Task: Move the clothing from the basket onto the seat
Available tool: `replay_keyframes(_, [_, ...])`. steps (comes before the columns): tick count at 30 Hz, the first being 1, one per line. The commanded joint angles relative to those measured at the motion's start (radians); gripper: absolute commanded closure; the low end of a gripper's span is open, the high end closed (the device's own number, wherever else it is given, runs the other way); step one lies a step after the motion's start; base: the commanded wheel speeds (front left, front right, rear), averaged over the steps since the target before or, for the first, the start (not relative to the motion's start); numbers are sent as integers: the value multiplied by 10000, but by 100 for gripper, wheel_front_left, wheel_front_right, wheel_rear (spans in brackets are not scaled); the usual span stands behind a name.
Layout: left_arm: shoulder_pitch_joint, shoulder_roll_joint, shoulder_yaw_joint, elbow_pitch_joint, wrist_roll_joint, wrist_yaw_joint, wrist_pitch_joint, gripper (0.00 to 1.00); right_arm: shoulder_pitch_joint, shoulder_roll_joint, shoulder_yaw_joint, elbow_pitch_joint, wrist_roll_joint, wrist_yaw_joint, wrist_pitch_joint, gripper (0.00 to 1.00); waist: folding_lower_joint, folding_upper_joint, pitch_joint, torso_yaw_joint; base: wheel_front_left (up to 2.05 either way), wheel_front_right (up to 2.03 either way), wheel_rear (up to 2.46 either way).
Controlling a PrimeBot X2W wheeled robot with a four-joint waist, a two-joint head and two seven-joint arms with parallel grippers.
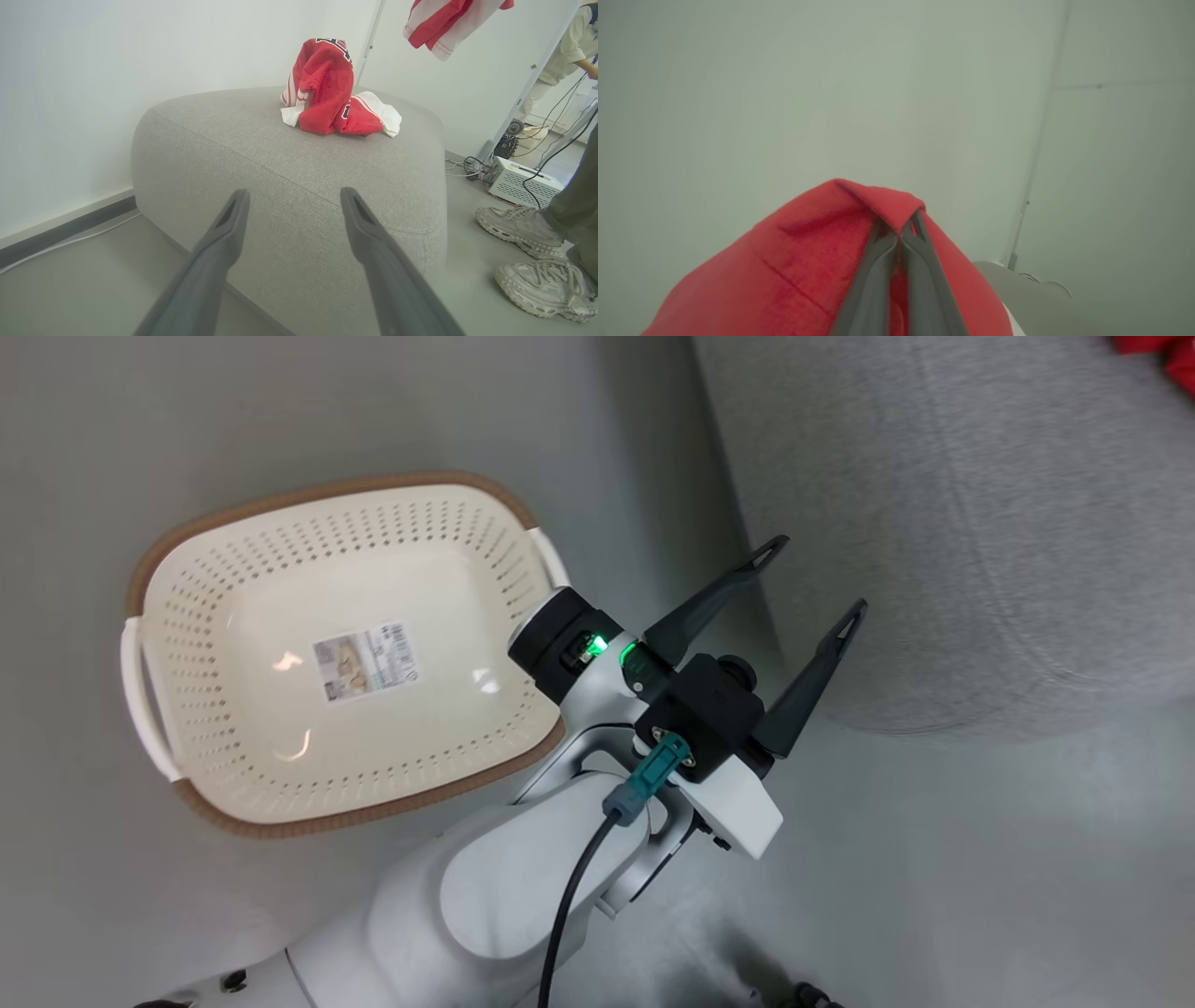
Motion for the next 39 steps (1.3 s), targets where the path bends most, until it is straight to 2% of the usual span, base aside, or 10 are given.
replay_keyframes(1, [-276,-76,97,-335,-48,102,-49,0,-26,-663,-127,-23,-113,40,-57,100,0,0,398,431,0,0,0])
replay_keyframes(10, [-241,-76,-353,-599,-162,491,-49,0,-1608,-1391,-1103,1471,-6,40,-57,100,0,0,1099,1217,0,0,0])
replay_keyframes(18, [-113,-76,-639,-815,-244,686,-49,0,-2661,-1163,-1464,2480,-116,40,-57,100,0,0,1477,1742,0,0,0])
replay_keyframes(24, [53,-76,-641,-925,-333,813,-49,0,-2543,-299,244,3015,1300,40,139,100,0,0,1473,1911,0,0,0])
replay_keyframes(29, [128,-76,-610,-922,-343,812,-49,0,-1631,-301,1877,2510,2929,40,313,100,0,0,1348,1990,0,0,0])
replay_keyframes(35, [290,-76,-489,-1012,-413,791,-49,0,-415,-449,3279,2180,4179,40,216,100,0,0,1030,2055,0,0,0])
replay_keyframes(36, [365,-76,-429,-1026,-427,765,-49,0,22,-488,3752,1985,4726,40,198,71,0,0,883,2066,0,0,0])
replay_keyframes(37, [395,-76,-398,-1031,-422,751,-49,0,234,-552,4002,1879,4902,40,162,53,0,0,808,2074,0,0,0])
replay_keyframes(38, [425,-76,-359,-1042,-414,741,-49,0,427,-581,4196,1781,5118,40,120,9,0,0,719,2085,0,0,0])
replay_keyframes(39, [459,-76,-313,-1060,-399,736,-49,0,611,-606,4367,1686,5332,40,81,0,0,0,620,2099,0,0,0])
